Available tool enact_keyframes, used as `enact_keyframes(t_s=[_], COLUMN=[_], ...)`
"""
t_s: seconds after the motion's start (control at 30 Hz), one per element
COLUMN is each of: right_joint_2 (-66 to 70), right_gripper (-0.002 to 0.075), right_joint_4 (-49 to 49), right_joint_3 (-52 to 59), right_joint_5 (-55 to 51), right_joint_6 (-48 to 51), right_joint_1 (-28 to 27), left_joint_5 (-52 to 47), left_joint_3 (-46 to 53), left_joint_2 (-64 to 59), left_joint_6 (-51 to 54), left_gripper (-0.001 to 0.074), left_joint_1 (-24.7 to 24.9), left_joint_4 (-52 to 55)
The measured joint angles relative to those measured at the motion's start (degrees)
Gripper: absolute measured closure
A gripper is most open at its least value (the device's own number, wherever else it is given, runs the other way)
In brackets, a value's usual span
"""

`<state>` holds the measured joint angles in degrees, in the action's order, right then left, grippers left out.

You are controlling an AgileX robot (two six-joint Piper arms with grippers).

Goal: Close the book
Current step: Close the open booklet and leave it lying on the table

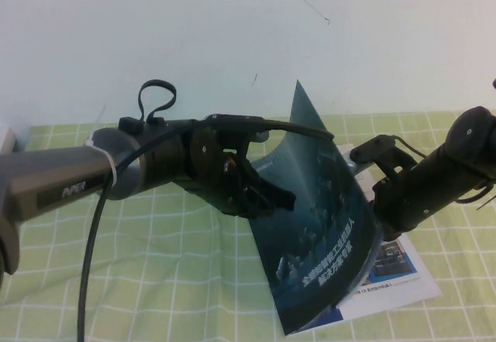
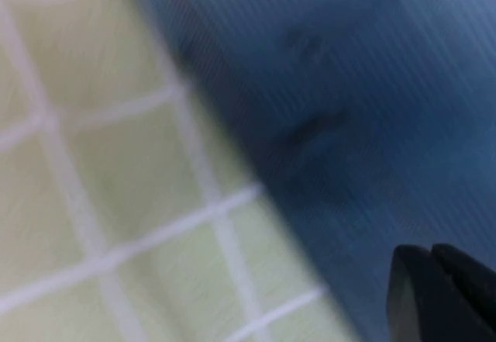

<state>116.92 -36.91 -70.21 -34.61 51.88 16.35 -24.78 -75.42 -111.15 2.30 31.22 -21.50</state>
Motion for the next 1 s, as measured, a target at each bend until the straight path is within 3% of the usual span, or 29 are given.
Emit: enact_keyframes(t_s=[0.2,0.33,0.63,0.73,1.0], right_joint_2=[-7.5,-14.5,-28.5,-32.8,-46.1], right_gripper=[0.0729,0.0729,0.0729,0.0729,0.0729], right_joint_4=[11.7,22.8,31.0,32.3,44.5], right_joint_3=[0.6,0.6,1.0,1.0,1.0], right_joint_5=[1.7,1.7,-1.3,-2.4,-9.1], right_joint_6=[-3.8,-10.1,-13.6,-14.1,-23.6], right_joint_1=[0.1,0.1,0.1,0.1,0.1], left_joint_5=[-3.4,-7.7,-27.8,-32.4,-30.1], left_joint_3=[-3.4,-3.9,-3.9,-3.9,-3.9], left_joint_2=[0.8,2.9,5.2,6.3,19.4], left_joint_6=[1.9,2.0,-13.8,-18.6,-24.1], left_gripper=[0.0738,0.0738,0.0738,0.0738,0.0738], left_joint_1=[0.7,0.6,0.0,-1.3,-1.9], left_joint_4=[0.4,7.0,41.7,48.2,49.8])
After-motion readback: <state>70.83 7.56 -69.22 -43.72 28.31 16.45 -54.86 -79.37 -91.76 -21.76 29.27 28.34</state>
